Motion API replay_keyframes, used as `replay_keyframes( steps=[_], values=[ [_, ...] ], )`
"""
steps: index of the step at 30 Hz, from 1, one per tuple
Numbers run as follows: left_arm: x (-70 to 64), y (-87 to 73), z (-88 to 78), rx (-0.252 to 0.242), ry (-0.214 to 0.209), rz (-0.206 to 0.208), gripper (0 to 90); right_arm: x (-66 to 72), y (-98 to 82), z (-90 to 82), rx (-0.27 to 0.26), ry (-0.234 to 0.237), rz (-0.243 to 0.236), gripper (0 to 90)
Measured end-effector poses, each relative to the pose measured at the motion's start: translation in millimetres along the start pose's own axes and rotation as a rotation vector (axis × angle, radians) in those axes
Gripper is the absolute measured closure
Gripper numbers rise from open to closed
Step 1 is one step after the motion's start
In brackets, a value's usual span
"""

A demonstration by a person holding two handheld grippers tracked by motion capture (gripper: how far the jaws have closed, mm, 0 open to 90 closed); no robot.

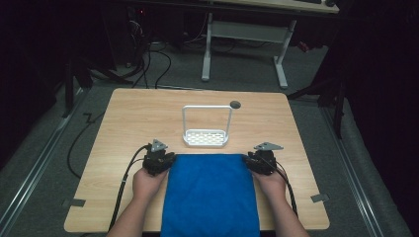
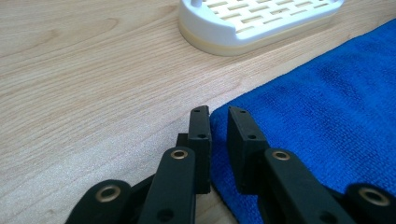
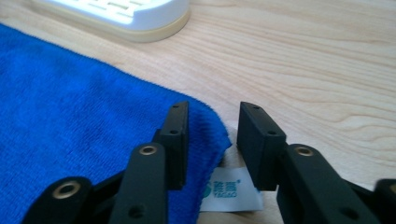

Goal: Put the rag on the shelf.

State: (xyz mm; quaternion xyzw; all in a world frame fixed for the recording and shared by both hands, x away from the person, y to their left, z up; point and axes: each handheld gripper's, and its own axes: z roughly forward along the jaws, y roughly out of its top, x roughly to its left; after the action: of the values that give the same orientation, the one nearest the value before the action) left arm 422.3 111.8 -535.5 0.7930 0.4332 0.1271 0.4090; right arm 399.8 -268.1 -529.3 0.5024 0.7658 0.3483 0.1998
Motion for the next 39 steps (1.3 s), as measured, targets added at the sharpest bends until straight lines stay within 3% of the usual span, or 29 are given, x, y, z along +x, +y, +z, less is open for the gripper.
replay_keyframes(
  steps=[9,13,17,19,20,21,22,28,30,32,36,39],
  values=[
    [-1.3,-0.4,-0.3,0.009,-0.019,0.026,87.4,4.3,-4.2,-3.2,-0.005,-0.010,-0.023,75.2],
    [-2.2,-0.6,-0.4,0.010,-0.019,0.036,88.4,5.7,-4.6,-3.7,-0.003,-0.008,-0.039,85.4],
    [-2.4,-1.0,-1.7,0.005,-0.015,0.039,88.8,8.4,-3.6,-7.0,-0.034,-0.003,-0.043,86.5],
    [-3.7,-1.8,-3.1,-0.010,-0.011,0.050,88.8,9.4,-3.0,-11.2,-0.058,0.000,-0.040,86.5],
    [-5.5,-4.7,-8.1,-0.062,-0.007,0.062,88.8,9.7,-3.1,-13.3,-0.069,0.001,-0.042,86.6],
    [-5.5,-4.7,-8.1,-0.062,-0.007,0.062,88.8,9.7,-3.1,-13.3,-0.069,0.001,-0.042,86.6],
    [-5.7,-8.1,-14.2,-0.117,-0.014,0.057,88.8,11.2,-4.0,-17.9,-0.087,0.005,-0.042,86.5],
    [-4.6,-9.4,-21.3,-0.168,-0.021,0.042,88.8,15.4,-4.6,-28.2,-0.136,0.010,-0.049,86.6],
    [-9.9,-8.8,-24.7,-0.188,-0.023,0.073,88.8,18.2,-3.3,-33.9,-0.152,0.022,-0.060,86.6],
    [-11.9,-8.0,-26.3,-0.197,-0.028,0.078,88.8,18.6,-3.0,-35.9,-0.158,0.023,-0.067,86.6],
    [-19.3,-0.3,-41.8,-0.266,-0.028,0.071,88.9,19.8,-0.5,-49.9,-0.228,0.033,-0.061,86.7],
    [-21.5,2.0,-49.7,-0.289,-0.018,0.073,88.9,20.6,0.7,-56.8,-0.260,0.030,-0.059,86.7]
  ],
)
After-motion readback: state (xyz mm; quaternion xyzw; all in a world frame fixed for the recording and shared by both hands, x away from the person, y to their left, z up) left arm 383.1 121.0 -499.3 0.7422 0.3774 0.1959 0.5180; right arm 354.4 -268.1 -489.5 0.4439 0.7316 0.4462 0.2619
